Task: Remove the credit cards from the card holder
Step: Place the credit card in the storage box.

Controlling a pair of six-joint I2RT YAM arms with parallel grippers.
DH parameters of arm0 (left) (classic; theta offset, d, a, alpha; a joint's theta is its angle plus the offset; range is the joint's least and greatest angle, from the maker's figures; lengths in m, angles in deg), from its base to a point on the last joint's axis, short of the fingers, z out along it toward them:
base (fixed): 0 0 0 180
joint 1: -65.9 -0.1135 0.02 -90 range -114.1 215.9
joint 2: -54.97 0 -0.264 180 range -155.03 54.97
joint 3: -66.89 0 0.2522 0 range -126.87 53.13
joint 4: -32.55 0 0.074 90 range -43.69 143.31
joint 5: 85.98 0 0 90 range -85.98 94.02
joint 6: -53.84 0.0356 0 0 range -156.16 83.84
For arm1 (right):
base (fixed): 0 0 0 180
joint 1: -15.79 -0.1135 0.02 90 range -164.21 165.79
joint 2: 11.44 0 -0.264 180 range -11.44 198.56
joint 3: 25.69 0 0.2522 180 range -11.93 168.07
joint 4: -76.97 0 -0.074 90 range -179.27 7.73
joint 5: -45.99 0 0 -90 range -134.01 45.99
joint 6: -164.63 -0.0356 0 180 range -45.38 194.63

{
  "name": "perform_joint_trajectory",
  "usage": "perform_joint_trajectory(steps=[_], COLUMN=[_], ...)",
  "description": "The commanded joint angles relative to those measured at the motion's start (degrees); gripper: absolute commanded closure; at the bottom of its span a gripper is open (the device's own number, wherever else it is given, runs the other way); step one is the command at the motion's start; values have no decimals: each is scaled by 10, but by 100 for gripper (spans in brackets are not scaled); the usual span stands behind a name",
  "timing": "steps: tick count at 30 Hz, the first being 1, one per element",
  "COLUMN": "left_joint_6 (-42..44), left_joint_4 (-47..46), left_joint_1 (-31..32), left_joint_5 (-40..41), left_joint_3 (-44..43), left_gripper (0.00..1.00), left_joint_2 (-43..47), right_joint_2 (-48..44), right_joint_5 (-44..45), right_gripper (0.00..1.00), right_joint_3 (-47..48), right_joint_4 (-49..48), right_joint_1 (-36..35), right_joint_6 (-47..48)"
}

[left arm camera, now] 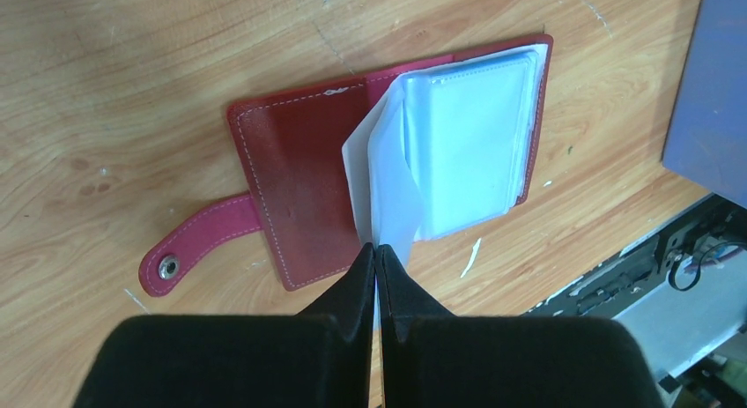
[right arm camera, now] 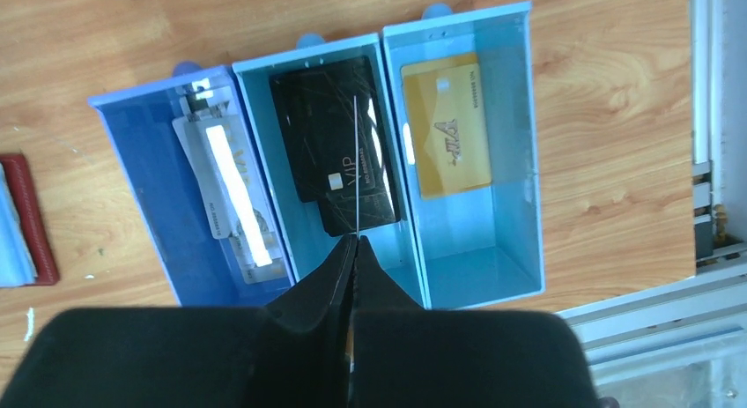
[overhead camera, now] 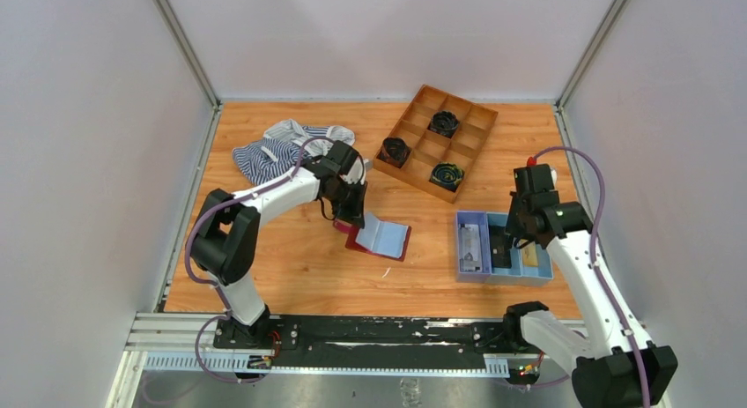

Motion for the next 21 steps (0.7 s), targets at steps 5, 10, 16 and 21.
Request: perform_joint_trajectory(steps=[5, 10, 16, 21], left_joint_6=[18, 11, 7, 3], left_joint_4=[43, 43, 43, 43], left_joint_1=[-1, 0, 0, 0], left_joint_5=[-4, -7, -8, -9], left_joint_3=[-17, -19, -14, -14], left_gripper=[100, 100, 100, 99], left_joint_2=[-9, -3, 1, 3], right_joint_2=[29, 80, 135, 162], right_joint_5=[-102, -112, -120, -66], right_gripper=[100, 100, 100, 88], right_joint_3=[-48, -64, -71, -63], right_joint_4=[-62, -87, -101, -78], right_joint_1=[9, 10, 17, 23], right_joint_6=[29, 30, 23, 3])
